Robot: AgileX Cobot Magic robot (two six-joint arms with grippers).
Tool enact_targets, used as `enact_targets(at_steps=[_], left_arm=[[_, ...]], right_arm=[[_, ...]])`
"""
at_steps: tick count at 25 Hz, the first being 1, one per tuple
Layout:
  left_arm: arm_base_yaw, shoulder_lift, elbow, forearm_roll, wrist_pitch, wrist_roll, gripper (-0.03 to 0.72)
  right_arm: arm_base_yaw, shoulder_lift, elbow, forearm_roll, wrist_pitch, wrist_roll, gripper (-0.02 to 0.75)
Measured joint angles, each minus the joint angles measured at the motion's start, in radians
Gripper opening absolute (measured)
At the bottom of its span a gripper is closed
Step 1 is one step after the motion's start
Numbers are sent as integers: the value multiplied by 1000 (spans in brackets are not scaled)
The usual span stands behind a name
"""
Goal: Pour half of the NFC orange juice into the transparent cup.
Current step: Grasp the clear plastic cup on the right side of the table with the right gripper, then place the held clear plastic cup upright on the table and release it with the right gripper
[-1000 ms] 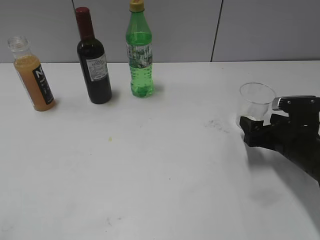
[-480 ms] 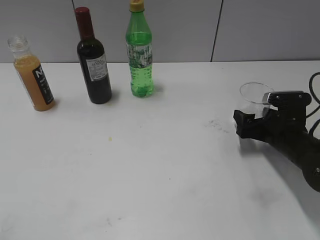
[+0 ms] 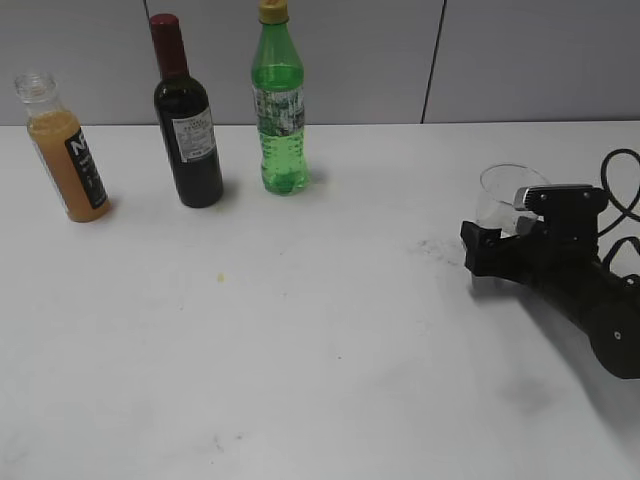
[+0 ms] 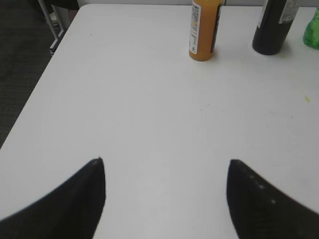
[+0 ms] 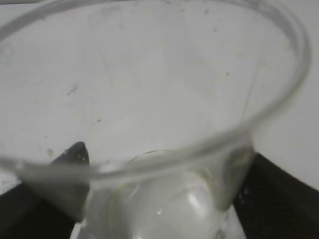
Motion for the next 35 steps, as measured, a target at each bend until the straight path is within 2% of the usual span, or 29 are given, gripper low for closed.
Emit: enact_targets(at_steps=[11,16,18,21,30,35], left_arm=[[0,0,0,0,0,0,584],[0,0,0,0,0,0,584],[0,0,0,0,0,0,584],[0,0,0,0,0,0,584],[0,0,0,0,0,0,584],[0,0,0,0,0,0,584]], right_arm=[[0,5,-1,-1,0,0,545],[0,5,-1,-49,0,0,540],[0,0,-1,-104,0,0,540],[0,-28,-1,-252,0,0,540],[14,-84,-46,-785,0,54,539],[111,-84,-147,-895,0,140,539]])
